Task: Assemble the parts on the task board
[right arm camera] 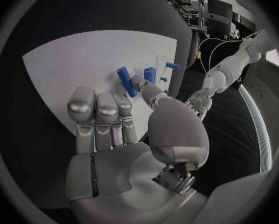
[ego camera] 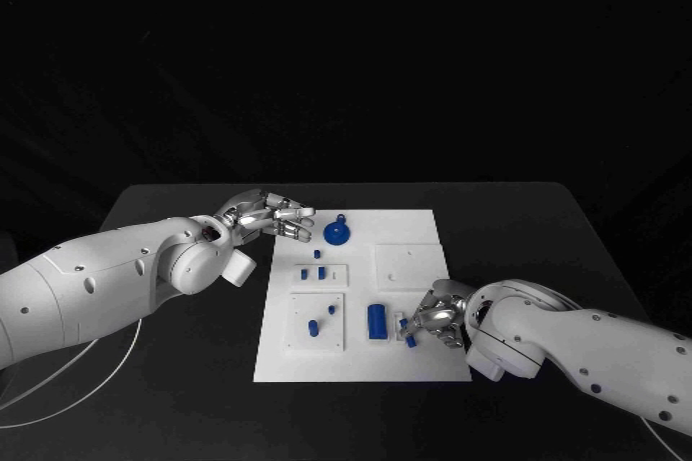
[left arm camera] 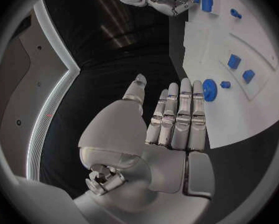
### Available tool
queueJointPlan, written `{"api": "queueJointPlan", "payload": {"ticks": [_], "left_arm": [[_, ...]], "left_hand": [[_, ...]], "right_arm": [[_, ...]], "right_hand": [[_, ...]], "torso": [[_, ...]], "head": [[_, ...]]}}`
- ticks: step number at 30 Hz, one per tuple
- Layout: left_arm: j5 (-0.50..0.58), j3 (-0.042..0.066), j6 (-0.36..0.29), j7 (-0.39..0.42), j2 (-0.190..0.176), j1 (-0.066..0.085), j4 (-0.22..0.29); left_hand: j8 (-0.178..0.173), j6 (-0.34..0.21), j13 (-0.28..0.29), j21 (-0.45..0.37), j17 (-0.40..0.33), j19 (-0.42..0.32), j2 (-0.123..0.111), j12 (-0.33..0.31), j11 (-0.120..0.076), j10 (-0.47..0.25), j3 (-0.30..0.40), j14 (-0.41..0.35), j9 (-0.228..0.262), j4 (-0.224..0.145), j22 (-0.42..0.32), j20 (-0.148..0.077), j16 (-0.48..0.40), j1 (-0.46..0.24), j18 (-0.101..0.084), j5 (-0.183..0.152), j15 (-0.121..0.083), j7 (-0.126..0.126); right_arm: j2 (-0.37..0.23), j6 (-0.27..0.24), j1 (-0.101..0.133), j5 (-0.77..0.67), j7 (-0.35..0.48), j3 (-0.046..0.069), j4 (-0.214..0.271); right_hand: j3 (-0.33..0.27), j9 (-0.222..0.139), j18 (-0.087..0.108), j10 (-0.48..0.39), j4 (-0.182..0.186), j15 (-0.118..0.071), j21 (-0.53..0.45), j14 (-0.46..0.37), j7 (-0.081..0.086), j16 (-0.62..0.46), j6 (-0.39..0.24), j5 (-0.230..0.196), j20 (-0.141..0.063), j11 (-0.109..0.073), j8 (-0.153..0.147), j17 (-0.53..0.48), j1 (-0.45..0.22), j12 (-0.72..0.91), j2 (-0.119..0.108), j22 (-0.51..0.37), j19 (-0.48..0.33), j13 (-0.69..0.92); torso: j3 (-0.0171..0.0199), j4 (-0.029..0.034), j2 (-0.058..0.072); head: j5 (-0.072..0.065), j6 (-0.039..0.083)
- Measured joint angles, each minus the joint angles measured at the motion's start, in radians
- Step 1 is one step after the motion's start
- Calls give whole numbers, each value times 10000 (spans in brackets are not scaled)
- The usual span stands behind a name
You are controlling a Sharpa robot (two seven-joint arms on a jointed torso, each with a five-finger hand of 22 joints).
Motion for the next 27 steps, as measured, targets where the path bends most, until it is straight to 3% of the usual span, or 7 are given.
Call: {"api": "queueJointPlan", "payload": {"ticks": [10,27], "left_arm": [[-8,-2,12,-22,-18,0,0],[-21,-5,41,-69,-25,0,-3]], "left_hand": [[0,0,0,0,0,0,0,0,33,-33,0,0,0,0,-4,0,0,0,-1,-38,0,0],[0,0,0,0,0,0,0,0,33,-105,27,0,0,27,-8,0,0,0,-1,-38,0,0]], "right_arm": [[62,-74,-5,-43,0,85,-44],[114,77,102,-130,-78,122,-219]], "right_hand": [[-75,-49,0,36,53,1,-54,-1,31,0,41,-36,0,-36,-97,1,79,1,78,8,0,-7],[-404,-23,0,36,218,1,-54,-1,-15,0,87,-38,0,-38,-59,-8,79,1,77,6,0,-12]], "torso": [[-5,3,1],[2,-9,1]], "head": [[28,-21],[50,-25]]}}
